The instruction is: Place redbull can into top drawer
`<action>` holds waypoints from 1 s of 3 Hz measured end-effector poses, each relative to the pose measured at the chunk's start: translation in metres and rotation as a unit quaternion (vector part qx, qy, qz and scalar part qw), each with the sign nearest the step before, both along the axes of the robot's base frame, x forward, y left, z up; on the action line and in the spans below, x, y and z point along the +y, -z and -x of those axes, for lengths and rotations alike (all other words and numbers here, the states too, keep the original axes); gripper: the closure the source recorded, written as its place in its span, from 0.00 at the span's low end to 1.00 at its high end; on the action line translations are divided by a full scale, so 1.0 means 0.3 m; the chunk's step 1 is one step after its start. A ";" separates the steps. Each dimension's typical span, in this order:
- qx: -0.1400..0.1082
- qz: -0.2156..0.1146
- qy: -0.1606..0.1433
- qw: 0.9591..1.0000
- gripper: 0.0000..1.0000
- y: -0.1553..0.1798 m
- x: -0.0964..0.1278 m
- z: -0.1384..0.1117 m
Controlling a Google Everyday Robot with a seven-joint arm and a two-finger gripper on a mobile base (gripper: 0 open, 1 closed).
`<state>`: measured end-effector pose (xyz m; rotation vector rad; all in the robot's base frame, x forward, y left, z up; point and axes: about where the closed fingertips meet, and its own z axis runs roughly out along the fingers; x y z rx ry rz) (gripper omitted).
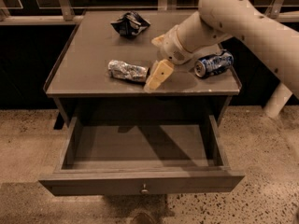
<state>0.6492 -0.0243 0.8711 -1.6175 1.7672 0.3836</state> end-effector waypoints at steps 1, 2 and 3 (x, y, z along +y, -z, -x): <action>0.007 -0.002 -0.021 1.000 0.00 0.035 0.103 -0.058; 0.026 -0.009 -0.034 0.999 0.19 0.082 0.169 -0.098; 0.026 -0.009 -0.035 0.999 0.42 0.085 0.173 -0.101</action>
Offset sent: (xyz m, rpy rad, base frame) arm 0.0446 0.0693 -0.0383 0.0349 0.0914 0.0925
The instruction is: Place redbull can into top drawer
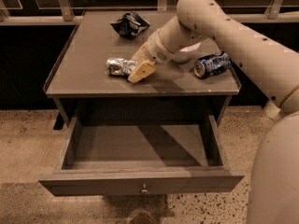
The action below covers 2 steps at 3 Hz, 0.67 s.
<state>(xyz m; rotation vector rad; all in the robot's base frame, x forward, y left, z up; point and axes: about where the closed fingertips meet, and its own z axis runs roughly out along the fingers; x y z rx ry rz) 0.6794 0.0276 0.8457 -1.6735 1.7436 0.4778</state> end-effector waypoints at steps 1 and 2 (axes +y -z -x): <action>0.000 0.000 0.000 1.000 0.65 0.000 0.000 0.000; 0.000 0.000 0.000 1.000 0.88 0.000 0.000 0.000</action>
Offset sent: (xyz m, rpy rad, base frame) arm 0.0000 0.0001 -0.0001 0.0000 0.0001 0.0002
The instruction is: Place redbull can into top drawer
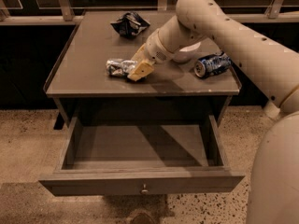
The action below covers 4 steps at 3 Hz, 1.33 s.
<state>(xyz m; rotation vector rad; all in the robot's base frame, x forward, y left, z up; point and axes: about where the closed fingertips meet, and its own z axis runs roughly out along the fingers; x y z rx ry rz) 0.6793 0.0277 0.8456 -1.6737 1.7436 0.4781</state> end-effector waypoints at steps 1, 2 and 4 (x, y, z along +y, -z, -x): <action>-0.003 0.004 0.002 1.000 1.00 -0.044 -0.056 0.107; -0.017 -0.009 0.014 1.000 1.00 -0.132 -0.144 0.308; 0.009 -0.057 0.075 0.996 1.00 -0.064 -0.320 0.606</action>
Offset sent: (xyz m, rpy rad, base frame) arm -0.1745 -0.0927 0.0717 0.0563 -0.0667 -0.0844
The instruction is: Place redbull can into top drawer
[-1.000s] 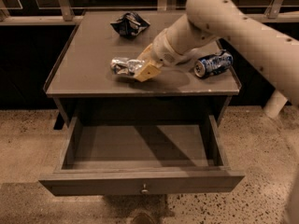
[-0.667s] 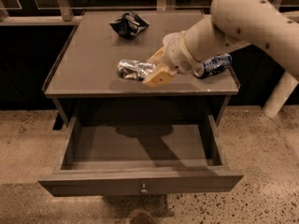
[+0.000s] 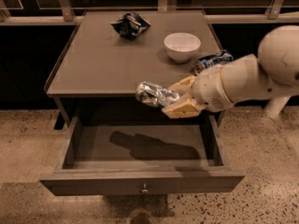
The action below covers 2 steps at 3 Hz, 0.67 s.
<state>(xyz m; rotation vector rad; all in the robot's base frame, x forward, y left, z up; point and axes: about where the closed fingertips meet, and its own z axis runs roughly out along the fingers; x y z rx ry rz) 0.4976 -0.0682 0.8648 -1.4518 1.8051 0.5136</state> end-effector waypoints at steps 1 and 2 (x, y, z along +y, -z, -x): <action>0.034 0.019 0.055 0.998 1.00 0.111 -0.079 0.067; 0.074 0.054 0.094 0.991 1.00 0.222 -0.146 0.084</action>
Offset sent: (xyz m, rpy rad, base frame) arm -0.0311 -0.0721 -0.1095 -0.2053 0.2516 -0.2897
